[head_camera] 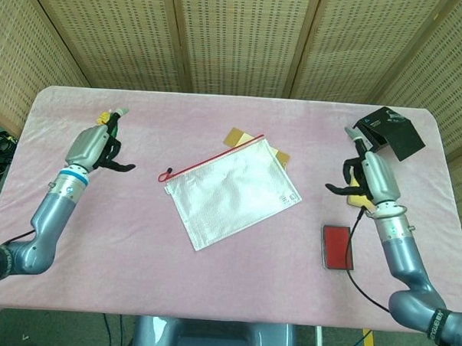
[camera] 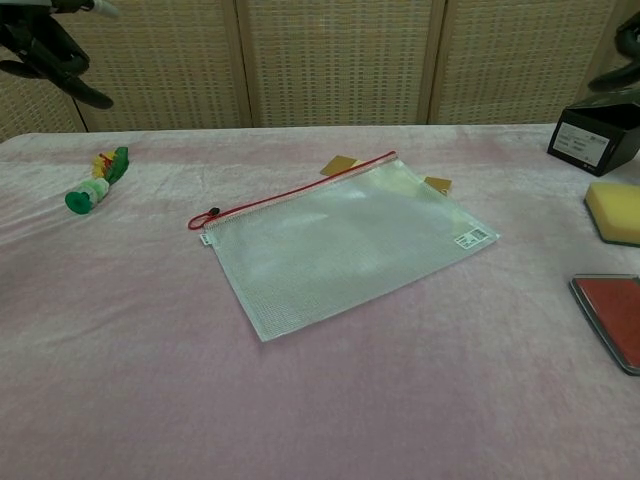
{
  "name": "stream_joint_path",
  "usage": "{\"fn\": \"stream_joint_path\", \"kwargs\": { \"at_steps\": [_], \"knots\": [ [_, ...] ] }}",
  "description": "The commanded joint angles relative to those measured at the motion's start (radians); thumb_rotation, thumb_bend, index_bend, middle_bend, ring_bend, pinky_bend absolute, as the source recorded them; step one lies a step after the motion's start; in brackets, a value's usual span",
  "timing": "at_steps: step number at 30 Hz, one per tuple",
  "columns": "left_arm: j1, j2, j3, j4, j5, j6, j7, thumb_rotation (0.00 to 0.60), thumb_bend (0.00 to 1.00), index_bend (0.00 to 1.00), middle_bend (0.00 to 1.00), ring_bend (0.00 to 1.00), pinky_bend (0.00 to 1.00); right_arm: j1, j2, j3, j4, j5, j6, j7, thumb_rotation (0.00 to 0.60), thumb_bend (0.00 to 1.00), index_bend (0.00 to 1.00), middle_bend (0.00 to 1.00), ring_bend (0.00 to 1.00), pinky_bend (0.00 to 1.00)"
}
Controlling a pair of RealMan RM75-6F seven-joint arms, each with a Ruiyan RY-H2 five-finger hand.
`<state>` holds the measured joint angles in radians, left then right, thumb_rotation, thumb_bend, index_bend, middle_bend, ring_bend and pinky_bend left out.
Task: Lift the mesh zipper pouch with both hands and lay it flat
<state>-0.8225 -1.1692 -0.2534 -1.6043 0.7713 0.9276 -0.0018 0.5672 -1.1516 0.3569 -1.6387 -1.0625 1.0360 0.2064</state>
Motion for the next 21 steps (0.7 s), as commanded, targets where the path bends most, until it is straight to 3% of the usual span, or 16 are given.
{"fn": "stream_joint_path", "kwargs": {
  "at_steps": [1,3,4,5,18,21],
  "knots": [
    [0.136,0.060,0.085,-0.071,0.172,0.204,0.068,0.600,0.00,0.00,0.05,0.07,0.23,-0.112,0.011,-0.145,0.122,-0.238,0.222,-0.163,0.600,0.00,0.05,0.41,0.44,0.49],
    [0.208,0.081,0.126,-0.098,0.219,0.281,0.065,0.600,0.00,0.00,0.00,0.00,0.03,-0.163,0.030,-0.193,0.147,-0.273,0.270,-0.211,0.600,0.00,0.05,0.12,0.11,0.12],
    [0.253,0.099,0.155,-0.124,0.251,0.318,0.057,0.600,0.00,0.00,0.00,0.00,0.00,-0.194,0.044,-0.216,0.144,-0.292,0.302,-0.231,0.600,0.00,0.05,0.04,0.03,0.03],
    [0.280,0.110,0.173,-0.138,0.272,0.339,0.053,0.600,0.00,0.00,0.00,0.00,0.00,-0.213,0.051,-0.229,0.141,-0.305,0.324,-0.244,0.600,0.00,0.05,0.02,0.01,0.01],
    [0.569,0.177,0.383,-0.184,0.573,0.575,0.022,0.600,0.00,0.00,0.00,0.00,0.00,-0.417,0.035,-0.344,0.129,-0.445,0.577,-0.337,0.600,0.00,0.00,0.00,0.00,0.00],
    [0.613,0.165,0.396,-0.151,0.635,0.624,0.022,0.600,0.00,0.00,0.00,0.00,0.00,-0.444,0.027,-0.355,0.124,-0.464,0.602,-0.341,0.600,0.00,0.00,0.00,0.00,0.00]
  ]
}}
